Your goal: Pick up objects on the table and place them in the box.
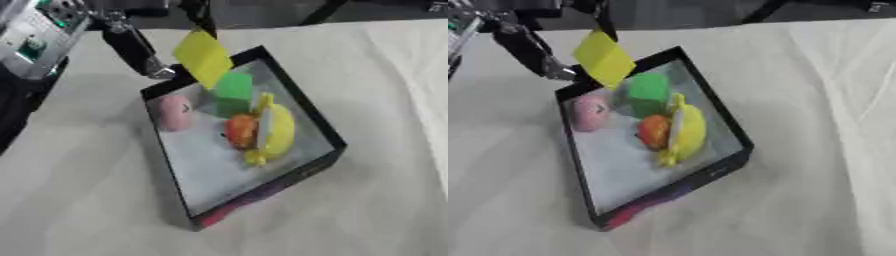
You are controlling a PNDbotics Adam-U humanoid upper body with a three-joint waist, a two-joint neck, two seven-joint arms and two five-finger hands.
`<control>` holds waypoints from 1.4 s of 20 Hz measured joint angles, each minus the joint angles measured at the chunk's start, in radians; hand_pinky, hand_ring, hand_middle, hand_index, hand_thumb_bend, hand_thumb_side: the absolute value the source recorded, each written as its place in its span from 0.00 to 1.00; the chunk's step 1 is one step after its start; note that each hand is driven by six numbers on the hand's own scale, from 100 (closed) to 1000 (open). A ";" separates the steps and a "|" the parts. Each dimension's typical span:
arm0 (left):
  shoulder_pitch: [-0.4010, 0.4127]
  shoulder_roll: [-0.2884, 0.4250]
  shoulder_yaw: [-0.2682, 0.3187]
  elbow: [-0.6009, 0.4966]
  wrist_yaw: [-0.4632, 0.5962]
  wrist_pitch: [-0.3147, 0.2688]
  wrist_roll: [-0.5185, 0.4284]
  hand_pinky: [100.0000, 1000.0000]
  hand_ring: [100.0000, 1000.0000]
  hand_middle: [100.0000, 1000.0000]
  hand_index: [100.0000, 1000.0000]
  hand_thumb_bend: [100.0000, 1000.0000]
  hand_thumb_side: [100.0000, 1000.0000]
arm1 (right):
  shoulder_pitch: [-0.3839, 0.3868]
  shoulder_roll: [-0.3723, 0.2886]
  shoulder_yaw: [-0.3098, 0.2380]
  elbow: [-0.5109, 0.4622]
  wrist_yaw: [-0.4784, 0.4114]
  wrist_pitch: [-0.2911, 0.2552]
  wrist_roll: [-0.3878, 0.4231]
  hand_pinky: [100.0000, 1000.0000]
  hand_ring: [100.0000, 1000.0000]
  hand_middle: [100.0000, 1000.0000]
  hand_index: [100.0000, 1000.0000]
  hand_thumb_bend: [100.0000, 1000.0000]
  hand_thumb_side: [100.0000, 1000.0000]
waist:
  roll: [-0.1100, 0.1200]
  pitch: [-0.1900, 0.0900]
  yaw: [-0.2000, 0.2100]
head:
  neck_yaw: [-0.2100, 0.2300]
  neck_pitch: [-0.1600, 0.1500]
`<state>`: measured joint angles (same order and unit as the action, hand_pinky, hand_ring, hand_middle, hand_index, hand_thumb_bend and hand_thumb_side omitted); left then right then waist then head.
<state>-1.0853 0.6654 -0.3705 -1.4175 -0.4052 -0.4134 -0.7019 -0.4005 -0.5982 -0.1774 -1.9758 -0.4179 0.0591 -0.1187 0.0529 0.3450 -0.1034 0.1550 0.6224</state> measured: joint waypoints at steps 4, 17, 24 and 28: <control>-0.018 -0.061 -0.021 0.085 -0.084 -0.038 0.038 0.72 0.68 0.57 0.63 0.29 0.00 | -0.013 0.003 0.004 0.000 -0.006 0.002 0.002 0.89 0.69 0.65 0.78 0.00 0.49 | 0.000 0.000 -0.005 | 0.008 0.000; -0.022 -0.095 -0.012 0.139 -0.208 -0.064 0.064 0.92 0.98 0.95 0.98 0.78 0.49 | -0.014 0.008 0.006 0.000 -0.012 0.004 0.002 0.89 0.69 0.65 0.78 0.00 0.49 | 0.000 -0.001 0.006 | 0.007 -0.001; -0.001 -0.095 0.067 0.027 -0.208 -0.066 0.074 0.77 0.77 0.75 0.81 0.18 0.51 | 0.000 0.008 0.005 0.000 -0.013 0.003 0.000 0.89 0.69 0.65 0.78 0.00 0.49 | 0.000 -0.002 0.032 | -0.007 0.002; 0.096 -0.110 0.168 -0.043 -0.149 -0.027 0.116 0.77 0.76 0.75 0.83 0.00 0.62 | 0.022 0.008 -0.010 0.000 -0.012 -0.004 -0.013 0.89 0.69 0.65 0.78 0.00 0.49 | -0.001 -0.003 0.064 | -0.034 0.015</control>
<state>-0.9894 0.5557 -0.2030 -1.4608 -0.5546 -0.4406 -0.5861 -0.3783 -0.5906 -0.1874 -1.9758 -0.4302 0.0552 -0.1315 0.0521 0.3417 -0.0396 0.1212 0.6374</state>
